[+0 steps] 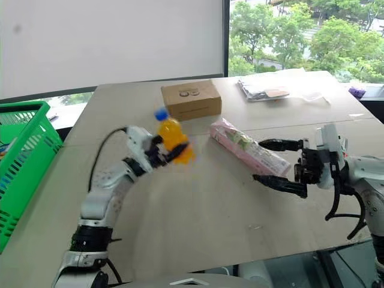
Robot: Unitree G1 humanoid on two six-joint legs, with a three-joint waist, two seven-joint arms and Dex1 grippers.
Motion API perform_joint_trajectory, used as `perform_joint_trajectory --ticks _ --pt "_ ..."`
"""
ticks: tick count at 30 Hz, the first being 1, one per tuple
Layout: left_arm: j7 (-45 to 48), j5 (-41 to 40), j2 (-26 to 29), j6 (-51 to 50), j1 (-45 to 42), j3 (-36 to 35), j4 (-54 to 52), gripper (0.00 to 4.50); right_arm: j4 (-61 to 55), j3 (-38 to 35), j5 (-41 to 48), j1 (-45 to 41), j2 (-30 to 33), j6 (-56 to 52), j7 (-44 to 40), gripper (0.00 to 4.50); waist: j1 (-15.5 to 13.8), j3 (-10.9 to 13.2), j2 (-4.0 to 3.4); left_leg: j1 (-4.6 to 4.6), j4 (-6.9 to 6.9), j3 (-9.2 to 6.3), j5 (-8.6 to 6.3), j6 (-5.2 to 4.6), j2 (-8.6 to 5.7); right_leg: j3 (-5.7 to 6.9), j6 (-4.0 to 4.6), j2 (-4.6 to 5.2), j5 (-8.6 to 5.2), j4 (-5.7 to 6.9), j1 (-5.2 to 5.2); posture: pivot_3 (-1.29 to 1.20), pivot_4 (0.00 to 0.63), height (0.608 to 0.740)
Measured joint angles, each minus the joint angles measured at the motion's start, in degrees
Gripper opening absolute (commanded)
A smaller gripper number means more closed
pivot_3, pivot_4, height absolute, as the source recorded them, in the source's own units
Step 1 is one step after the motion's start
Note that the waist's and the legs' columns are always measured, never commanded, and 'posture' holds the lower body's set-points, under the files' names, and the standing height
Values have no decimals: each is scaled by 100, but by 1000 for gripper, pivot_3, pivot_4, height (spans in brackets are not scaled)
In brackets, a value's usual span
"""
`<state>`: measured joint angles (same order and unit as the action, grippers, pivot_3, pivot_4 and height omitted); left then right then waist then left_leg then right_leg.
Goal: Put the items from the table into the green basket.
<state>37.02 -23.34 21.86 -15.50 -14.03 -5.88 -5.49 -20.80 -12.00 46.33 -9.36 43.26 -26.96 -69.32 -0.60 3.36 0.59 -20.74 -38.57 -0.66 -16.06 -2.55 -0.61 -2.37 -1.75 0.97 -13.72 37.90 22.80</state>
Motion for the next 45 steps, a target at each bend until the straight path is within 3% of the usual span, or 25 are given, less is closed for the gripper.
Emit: perform_joint_trajectory --ticks 4,10,15,21,28,31,40,45 --pt "-135 -337 1100 -714 -49 -876 -729 3001 287 591 -154 -830 -745 92 248 4500 -31 3 16 -12 14 0 0 2 -5 0 5 6 1 -1 18 153 0 740" --pt "-855 -928 2262 -2188 -385 -2611 -749 3001 1228 1407 -871 -2027 -1849 453 650 4500 -214 -2 46 -36 17 -9 0 7 -18 14 7 24 4 6 46 256 0 740" --pt "-996 -525 2932 -2368 262 -3359 -657 3001 1623 1604 -1001 -2693 -2446 471 924 4500 -384 -11 59 -83 27 -26 12 48 -24 25 13 31 7 6 92 304 0 740" --pt "-1390 149 3068 -2523 981 -4246 -43 3001 1921 1773 -1077 -2843 -2738 512 851 4500 -699 -30 90 -127 30 -86 12 72 -28 92 30 39 8 -11 111 323 0 740" --pt "-1687 1084 3270 -1711 1346 -4376 939 3001 1976 1779 -1185 -2828 -2788 597 758 4500 -982 -42 104 -123 32 -106 -2 98 -30 119 44 48 14 -9 107 327 0 740" --pt "-1695 1144 3133 -1347 1213 -4156 1295 4422 1977 1782 -1211 -2821 -2804 607 735 4500 -1090 -47 111 -125 32 -123 5 109 -29 142 53 51 18 -8 104 315 0 740" --pt "-1986 1292 3066 -521 510 -3849 1820 4489 1948 1752 -1269 -2704 -2720 694 766 4500 -1128 -81 155 -126 35 -127 6 112 -28 151 57 51 19 -8 104 278 0 740" --pt "-1480 803 2942 -330 331 -3807 1550 4489 1939 1506 -1408 -2445 -2212 721 880 4500 -1117 -94 170 -132 35 -125 6 112 -28 153 58 56 19 -12 103 264 0 740"
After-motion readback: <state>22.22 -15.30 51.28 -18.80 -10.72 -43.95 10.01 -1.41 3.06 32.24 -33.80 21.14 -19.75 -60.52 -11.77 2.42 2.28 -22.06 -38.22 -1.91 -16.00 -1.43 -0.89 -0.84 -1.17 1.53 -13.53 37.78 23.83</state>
